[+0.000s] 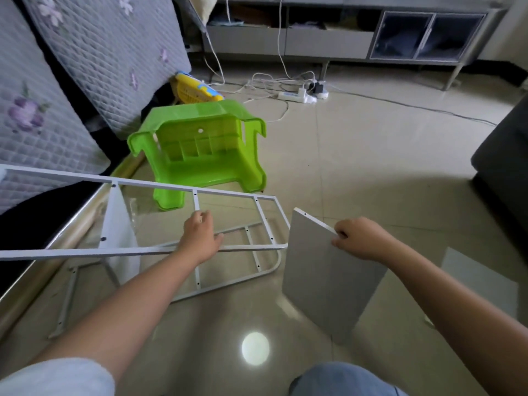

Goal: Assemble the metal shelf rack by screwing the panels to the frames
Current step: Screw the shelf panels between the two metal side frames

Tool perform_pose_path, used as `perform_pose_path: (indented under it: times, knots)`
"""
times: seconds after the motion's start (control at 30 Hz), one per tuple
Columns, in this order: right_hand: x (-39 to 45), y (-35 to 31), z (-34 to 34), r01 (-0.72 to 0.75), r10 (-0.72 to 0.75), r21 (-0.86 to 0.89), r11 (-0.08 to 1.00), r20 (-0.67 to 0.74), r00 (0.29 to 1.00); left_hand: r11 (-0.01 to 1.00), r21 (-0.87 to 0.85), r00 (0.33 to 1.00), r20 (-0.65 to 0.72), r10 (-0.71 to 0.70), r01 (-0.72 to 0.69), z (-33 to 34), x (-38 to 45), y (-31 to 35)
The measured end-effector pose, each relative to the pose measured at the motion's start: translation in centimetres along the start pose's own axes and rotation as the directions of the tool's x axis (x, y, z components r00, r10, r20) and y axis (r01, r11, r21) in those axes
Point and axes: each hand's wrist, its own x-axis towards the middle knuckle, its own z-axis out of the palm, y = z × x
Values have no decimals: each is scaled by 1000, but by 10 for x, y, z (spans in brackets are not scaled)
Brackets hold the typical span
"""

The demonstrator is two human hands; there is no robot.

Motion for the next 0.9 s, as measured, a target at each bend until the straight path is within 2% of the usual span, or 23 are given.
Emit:
perform_pose_path:
  times: [0.1, 0.2, 0.27, 0.37, 0.5, 0.7, 0.9]
  knots:
    - [2, -2, -11, -5, 6, 24, 1000, -34, 999, 965, -62, 967, 27, -253, 254, 5, 2, 9]
    - [4, -7, -25, 28, -24, 86, 996, -53, 998, 926, -54, 928, 42, -371, 373, 12, 10, 12]
    - [3, -12, -38, 50, -36, 138, 989, -102, 994, 919, -20, 919, 6, -394, 394, 16, 13, 11]
    - [-4, -20, -59, 91, -62, 169, 981, -171, 983, 937, 20, 937, -35, -347, 347, 23, 11, 5]
    - [-17, -30, -78, 154, -142, 54, 987, -173, 975, 958, 85, 962, -23, -274, 275, 27, 1, 0]
    - [-12, -38, -93, 100, -103, -27, 995, -175, 979, 970, 173, 982, 52, -184, 173, 22, -4, -17]
    - [-14, -31, -100, 33, -25, 63, 997, -129, 991, 971, 229, 984, 142, -106, 72, 19, 0, -35]
